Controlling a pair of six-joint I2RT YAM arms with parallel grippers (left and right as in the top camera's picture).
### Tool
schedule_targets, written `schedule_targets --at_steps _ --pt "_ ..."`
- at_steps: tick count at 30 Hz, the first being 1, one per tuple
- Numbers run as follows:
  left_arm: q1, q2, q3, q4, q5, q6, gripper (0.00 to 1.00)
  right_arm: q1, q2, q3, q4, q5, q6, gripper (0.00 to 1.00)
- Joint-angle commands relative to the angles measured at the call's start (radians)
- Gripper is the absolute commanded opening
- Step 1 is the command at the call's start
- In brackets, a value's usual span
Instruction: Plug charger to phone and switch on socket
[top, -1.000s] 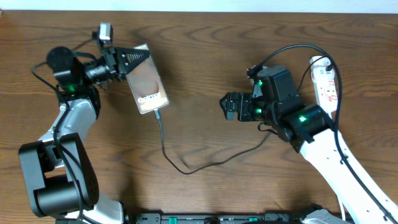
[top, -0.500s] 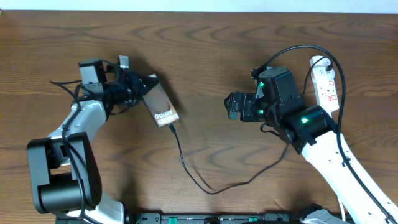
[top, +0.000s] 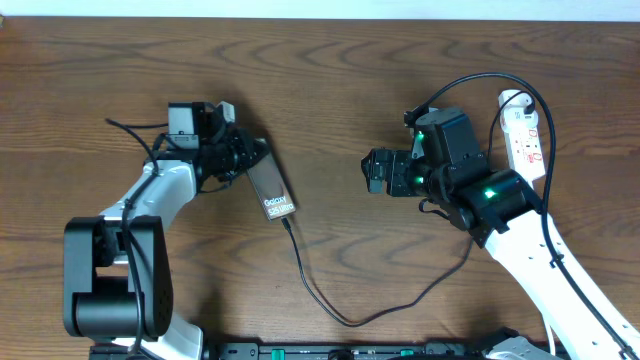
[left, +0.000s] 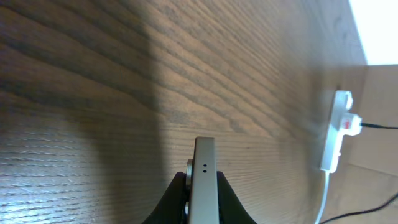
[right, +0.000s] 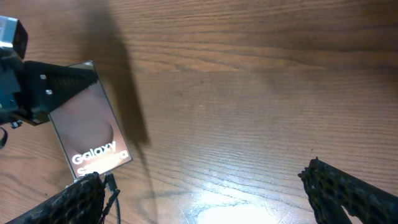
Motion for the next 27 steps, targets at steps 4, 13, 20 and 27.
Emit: schedule_targets --at_steps 4,13,20,27 --pt "-0.032 0.000 0.014 -0.018 -0.072 0.015 0.08 -0.005 -0.010 0.017 -0.002 0.012 -0.003 0.99" --pt "-0.042 0.048 0.014 -0.051 -0.092 0.014 0.07 -0.003 -0.010 0.017 -0.003 0.012 -0.003 0.99" --pt "-0.042 0.072 0.014 -0.066 -0.092 0.007 0.07 -0.003 -0.010 0.017 -0.004 0.012 -0.003 0.99" --pt "-0.042 0.072 0.013 -0.148 -0.093 0.007 0.07 -0.003 -0.010 0.017 -0.003 0.012 -0.003 0.99"
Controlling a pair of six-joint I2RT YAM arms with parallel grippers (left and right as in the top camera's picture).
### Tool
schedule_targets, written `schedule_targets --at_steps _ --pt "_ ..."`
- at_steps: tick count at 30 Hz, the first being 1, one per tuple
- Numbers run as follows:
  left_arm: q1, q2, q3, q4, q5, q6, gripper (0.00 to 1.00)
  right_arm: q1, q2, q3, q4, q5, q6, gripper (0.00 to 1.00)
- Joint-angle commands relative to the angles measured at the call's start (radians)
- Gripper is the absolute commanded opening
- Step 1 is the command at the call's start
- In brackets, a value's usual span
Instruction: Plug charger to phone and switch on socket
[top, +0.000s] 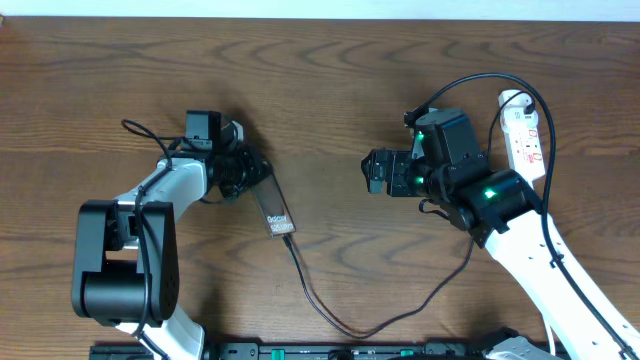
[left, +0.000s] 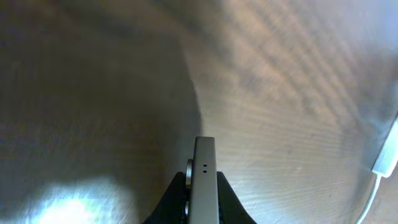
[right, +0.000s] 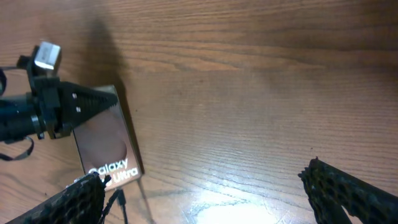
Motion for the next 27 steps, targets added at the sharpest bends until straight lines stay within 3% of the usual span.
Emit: schedule_targets --at_steps 1,27 --pt "-0.004 0.003 0.013 -0.026 0.003 -0.004 0.07 -0.003 -0.010 0.017 0.000 0.012 -0.003 0.99" --pt "-0.004 0.065 0.012 -0.031 -0.012 0.000 0.07 -0.003 -0.010 0.015 -0.002 0.012 -0.004 0.99"
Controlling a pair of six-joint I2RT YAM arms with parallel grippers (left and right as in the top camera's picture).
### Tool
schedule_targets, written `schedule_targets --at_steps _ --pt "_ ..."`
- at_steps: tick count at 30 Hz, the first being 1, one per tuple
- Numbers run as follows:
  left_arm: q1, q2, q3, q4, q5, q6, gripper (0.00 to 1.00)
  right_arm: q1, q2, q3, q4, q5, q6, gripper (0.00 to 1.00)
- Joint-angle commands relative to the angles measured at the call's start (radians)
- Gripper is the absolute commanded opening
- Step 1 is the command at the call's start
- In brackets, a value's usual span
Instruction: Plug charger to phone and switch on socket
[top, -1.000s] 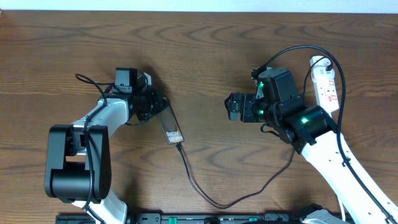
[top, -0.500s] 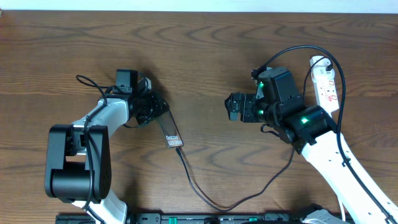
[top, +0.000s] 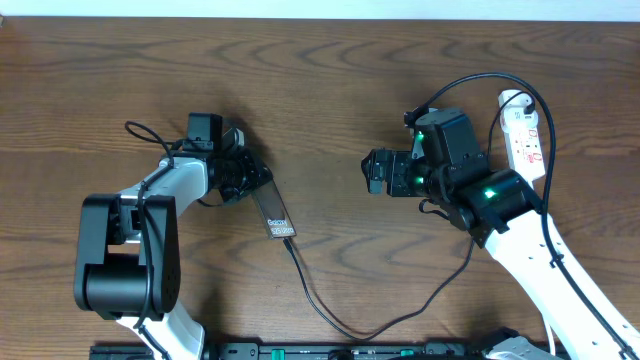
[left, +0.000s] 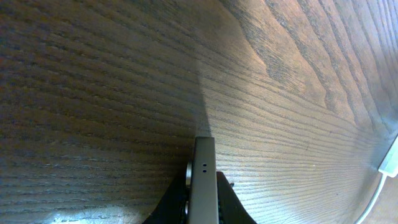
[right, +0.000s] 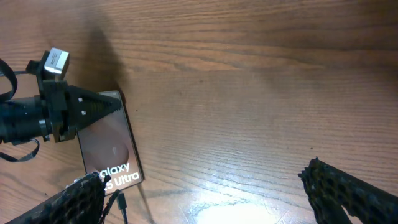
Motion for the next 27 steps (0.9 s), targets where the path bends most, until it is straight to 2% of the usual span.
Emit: schedule_targets --at_steps 1,3,8,20,23,27 --pt "-0.004 0.034 0.012 -0.008 -0.018 0.003 0.07 -0.003 -0.010 0.015 -0.001 0.012 -0.004 0.99" --pt "-0.004 0.034 0.012 -0.008 -0.018 0.003 0.08 -0.003 -0.010 0.015 -0.001 0.012 -0.003 0.99" --pt "-0.004 0.034 0.012 -0.009 -0.017 0.003 0.27 -0.003 -0.010 0.014 -0.001 0.012 -0.004 0.99" --pt "-0.004 0.034 0.012 -0.013 -0.018 0.003 0.54 -0.003 -0.010 0.014 -0.004 0.012 -0.004 0.99" --pt "-0.004 0.034 0.012 -0.029 -0.050 0.003 0.65 -0.003 -0.010 0.014 -0.004 0.012 -0.004 0.99" --pt "-0.004 0.034 0.012 -0.072 -0.124 0.003 0.72 -0.003 -0.010 0.014 -0.005 0.012 -0.004 0.99"
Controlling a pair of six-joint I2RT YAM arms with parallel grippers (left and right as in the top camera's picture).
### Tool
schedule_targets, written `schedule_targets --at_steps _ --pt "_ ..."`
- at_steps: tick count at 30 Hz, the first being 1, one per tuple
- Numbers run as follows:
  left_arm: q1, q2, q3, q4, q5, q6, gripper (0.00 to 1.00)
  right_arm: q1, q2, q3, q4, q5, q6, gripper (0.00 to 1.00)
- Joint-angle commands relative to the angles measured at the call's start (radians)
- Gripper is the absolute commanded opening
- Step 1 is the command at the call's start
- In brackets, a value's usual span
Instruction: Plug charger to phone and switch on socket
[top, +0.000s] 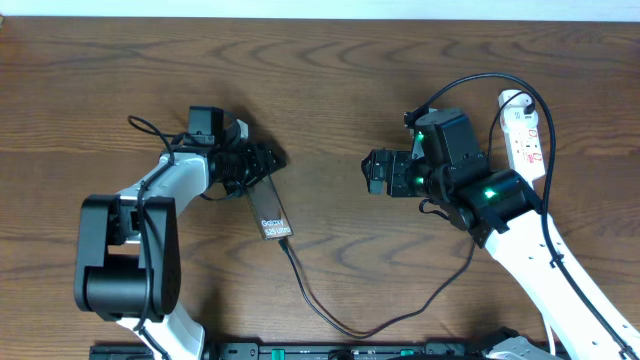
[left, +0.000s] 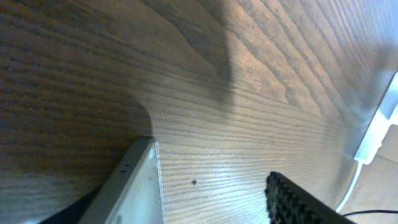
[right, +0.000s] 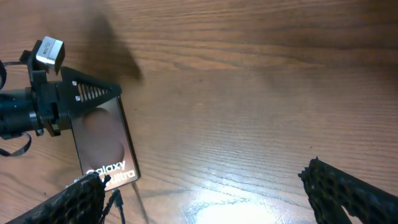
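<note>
A dark phone (top: 270, 212) marked "Galaxy" lies flat on the wooden table, face up, also seen in the right wrist view (right: 102, 140). A black charger cable (top: 310, 295) is plugged into its near end and loops away to the right. My left gripper (top: 265, 165) is open at the phone's far end, and the phone's metal edge (left: 134, 186) rests beside one finger. My right gripper (top: 372, 172) hovers open and empty to the right of the phone. A white power strip (top: 525, 135) lies at the far right.
The cable's loop (right: 115, 202) runs close to the table's front edge (top: 330, 340), then rises under my right arm toward the power strip (left: 379, 124). A black lead arches over that strip.
My left gripper has opened and let go of the phone. The phone, held on its edge before, now lies flat on the table. The right arm has not moved.
My left gripper was shut on the far end of the phone, cable plugged in, with the phone angled toward the centre. Then it held the phone turned on edge and nearer the left arm, low over the table. Now the phone lies released.
</note>
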Motion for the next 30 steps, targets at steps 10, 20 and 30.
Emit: schedule_targets --at_steps 10,20,30 --pt "0.003 0.037 -0.029 -0.082 -0.205 0.004 0.75 -0.003 -0.010 0.014 -0.002 0.012 -0.003 0.99" --pt "0.003 0.037 -0.029 -0.146 -0.298 0.004 0.81 -0.003 -0.010 0.014 -0.001 0.012 -0.003 0.99" --pt "0.003 0.037 -0.029 -0.182 -0.319 0.004 0.82 -0.003 -0.010 0.014 -0.001 0.012 -0.004 0.99"
